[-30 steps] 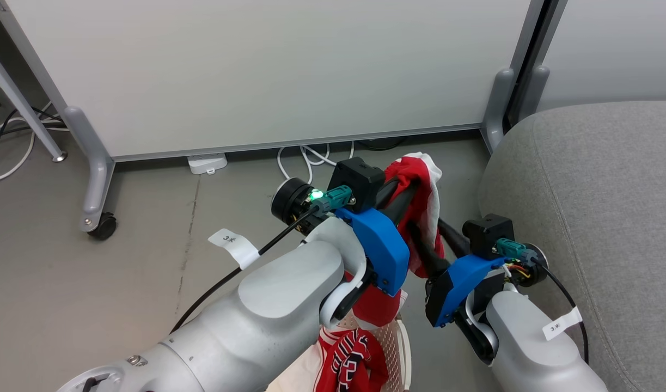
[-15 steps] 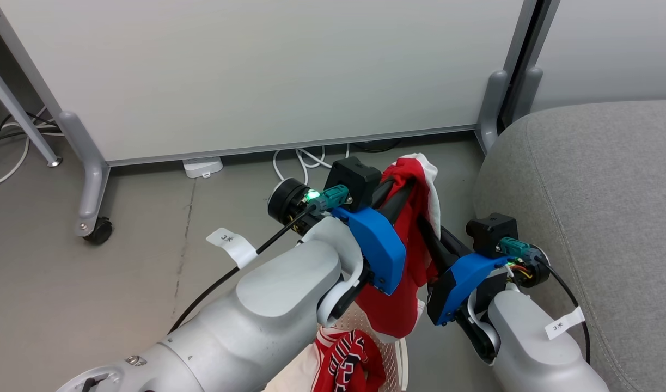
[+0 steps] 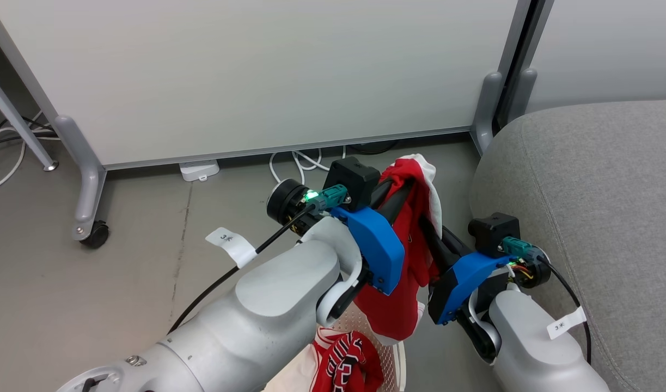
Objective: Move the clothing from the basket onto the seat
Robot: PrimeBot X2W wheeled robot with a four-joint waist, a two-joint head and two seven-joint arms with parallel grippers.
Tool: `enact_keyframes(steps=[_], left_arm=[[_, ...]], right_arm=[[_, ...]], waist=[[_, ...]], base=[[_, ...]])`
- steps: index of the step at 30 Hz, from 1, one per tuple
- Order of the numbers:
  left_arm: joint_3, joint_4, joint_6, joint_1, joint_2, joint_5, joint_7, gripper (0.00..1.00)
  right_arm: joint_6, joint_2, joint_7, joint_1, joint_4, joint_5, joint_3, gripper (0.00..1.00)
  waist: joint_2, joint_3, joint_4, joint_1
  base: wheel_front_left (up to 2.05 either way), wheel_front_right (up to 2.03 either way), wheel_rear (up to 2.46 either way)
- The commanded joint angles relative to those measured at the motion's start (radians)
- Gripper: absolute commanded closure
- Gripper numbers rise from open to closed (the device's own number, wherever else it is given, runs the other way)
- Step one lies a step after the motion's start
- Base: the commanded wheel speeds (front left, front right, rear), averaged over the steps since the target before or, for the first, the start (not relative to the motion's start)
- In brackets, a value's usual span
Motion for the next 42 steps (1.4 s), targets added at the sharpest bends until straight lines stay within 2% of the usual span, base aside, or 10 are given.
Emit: enact_keyframes(steps=[1, 6, 7, 18, 24, 27, 32, 36, 42], left_arm=[[-0.003, 0.002, -0.002, 0.002, 0.000, -0.001, -0.004, 0.25], [-0.003, 0.004, 0.003, 0.007, 0.000, -0.003, -0.008, 0.01], [-0.003, 0.005, 0.004, 0.008, 0.000, -0.002, -0.008, 0.00], [-0.001, 0.012, 0.011, 0.027, 0.000, -0.003, -0.028, 0.00], [0.046, 0.016, 0.028, 0.062, 0.000, 0.037, -0.050, 0.00], [0.122, -0.029, 0.045, 0.099, 0.015, 0.108, -0.050, 0.00], [0.247, -0.127, 0.047, 0.210, 0.048, 0.242, -0.050, 0.00], [0.337, -0.196, 0.035, 0.313, 0.073, 0.345, -0.051, 0.00], [0.456, -0.269, 0.018, 0.433, 0.081, 0.470, -0.051, 0.00]], right_arm=[[0.000, -0.002, -0.004, 0.000, 0.003, 0.004, -0.003, 1.00], [0.000, -0.002, -0.004, 0.002, 0.003, 0.002, -0.010, 1.00], [0.000, -0.002, -0.004, 0.002, 0.003, 0.001, -0.011, 1.00], [0.000, -0.002, -0.004, 0.004, -0.010, -0.014, -0.044, 1.00], [0.000, -0.002, -0.004, 0.016, -0.026, -0.024, -0.075, 1.00], [0.000, -0.002, -0.004, 0.023, -0.036, -0.030, -0.090, 1.00], [0.000, -0.002, -0.004, 0.033, -0.058, -0.036, -0.101, 1.00], [0.000, -0.002, -0.004, 0.043, -0.073, -0.038, -0.105, 1.00], [0.000, -0.002, -0.004, 0.049, -0.090, -0.044, -0.108, 1.00]], waist=[[0.0000, 0.000, 0.000, 0.0000], [0.0000, -0.002, 0.000, 0.0000], [0.0000, -0.003, 0.000, 0.0000], [0.0000, -0.001, 0.003, 0.0000], [0.0000, 0.003, 0.007, 0.0000], [0.0000, 0.006, 0.009, 0.0000], [0.0000, 0.008, 0.008, 0.0000], [0.0000, 0.012, 0.005, 0.0000], [0.0000, 0.013, 0.003, 0.0000]], base=[[0.00, 0.00, 0.00], [0.00, 0.00, 0.00], [0.00, 0.00, 0.00], [0.00, 0.00, 0.00], [0.00, 0.00, 0.00], [0.00, 0.00, 0.00], [0.00, 0.00, 0.00], [0.00, 0.00, 0.00], [0.00, 0.00, 0.00]])
